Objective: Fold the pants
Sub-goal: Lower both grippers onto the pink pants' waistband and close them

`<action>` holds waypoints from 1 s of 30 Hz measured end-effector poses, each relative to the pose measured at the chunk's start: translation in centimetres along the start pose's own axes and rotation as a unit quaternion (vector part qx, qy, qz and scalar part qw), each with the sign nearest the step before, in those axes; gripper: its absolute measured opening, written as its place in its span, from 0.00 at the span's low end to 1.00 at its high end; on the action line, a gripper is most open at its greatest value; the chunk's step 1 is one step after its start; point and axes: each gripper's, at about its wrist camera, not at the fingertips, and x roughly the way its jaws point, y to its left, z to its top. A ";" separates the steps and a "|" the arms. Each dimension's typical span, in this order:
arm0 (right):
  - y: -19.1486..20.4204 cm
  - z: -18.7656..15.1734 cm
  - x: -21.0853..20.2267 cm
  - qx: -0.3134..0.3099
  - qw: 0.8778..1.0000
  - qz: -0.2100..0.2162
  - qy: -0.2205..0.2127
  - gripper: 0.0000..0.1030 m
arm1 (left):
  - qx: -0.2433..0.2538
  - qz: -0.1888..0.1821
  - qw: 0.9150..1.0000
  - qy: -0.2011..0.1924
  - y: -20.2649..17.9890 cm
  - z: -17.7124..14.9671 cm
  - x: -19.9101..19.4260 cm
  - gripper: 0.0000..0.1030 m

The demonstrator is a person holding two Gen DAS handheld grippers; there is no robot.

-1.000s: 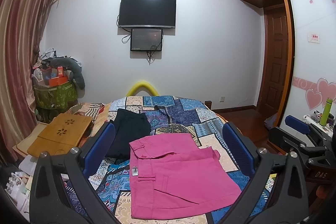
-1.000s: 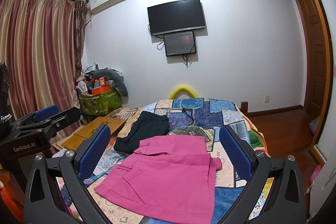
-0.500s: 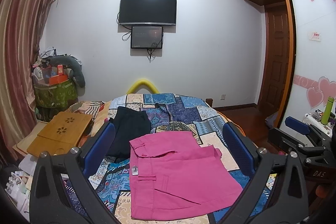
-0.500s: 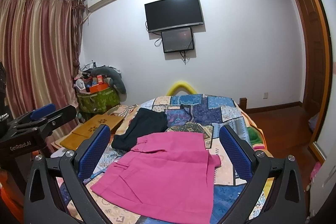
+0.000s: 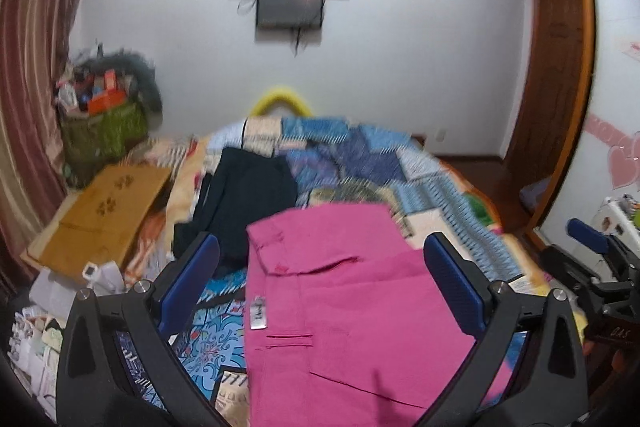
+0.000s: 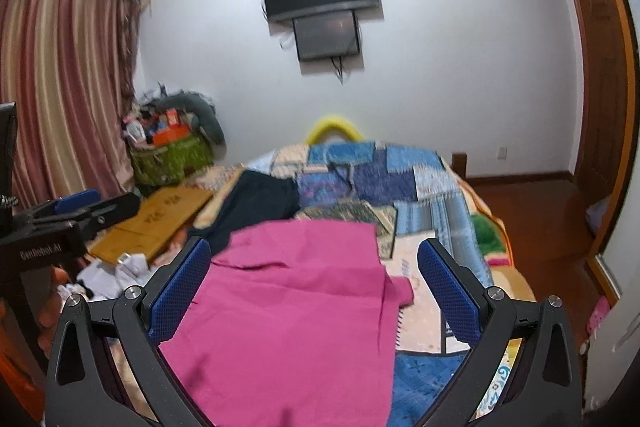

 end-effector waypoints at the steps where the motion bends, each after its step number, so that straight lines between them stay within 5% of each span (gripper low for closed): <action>1: -0.4 -0.3 0.7 0.000 1.000 -0.001 0.008 1.00 | -0.004 0.002 1.000 0.019 0.6 -0.3 1.6 1.00; 10: -4.8 -3.5 7.2 0.005 0.994 -0.009 0.112 1.00 | -0.014 0.032 0.987 0.155 4.9 -3.0 13.0 0.96; 15: -7.1 -4.8 10.6 0.018 0.987 0.007 0.160 1.00 | -0.010 0.023 0.974 0.223 6.2 -4.3 17.0 0.74; 20: -8.2 -5.1 13.3 0.035 0.980 0.033 0.193 0.83 | 0.008 -0.001 0.964 0.267 6.1 -4.9 19.0 0.46; 28: -9.3 -4.8 16.7 0.036 0.975 0.048 0.213 0.63 | -0.004 -0.051 0.950 0.309 6.4 -4.8 20.7 0.43; 30: -9.5 -4.6 17.5 0.036 0.973 0.052 0.221 0.61 | -0.027 -0.073 0.945 0.319 6.9 -4.7 21.3 0.27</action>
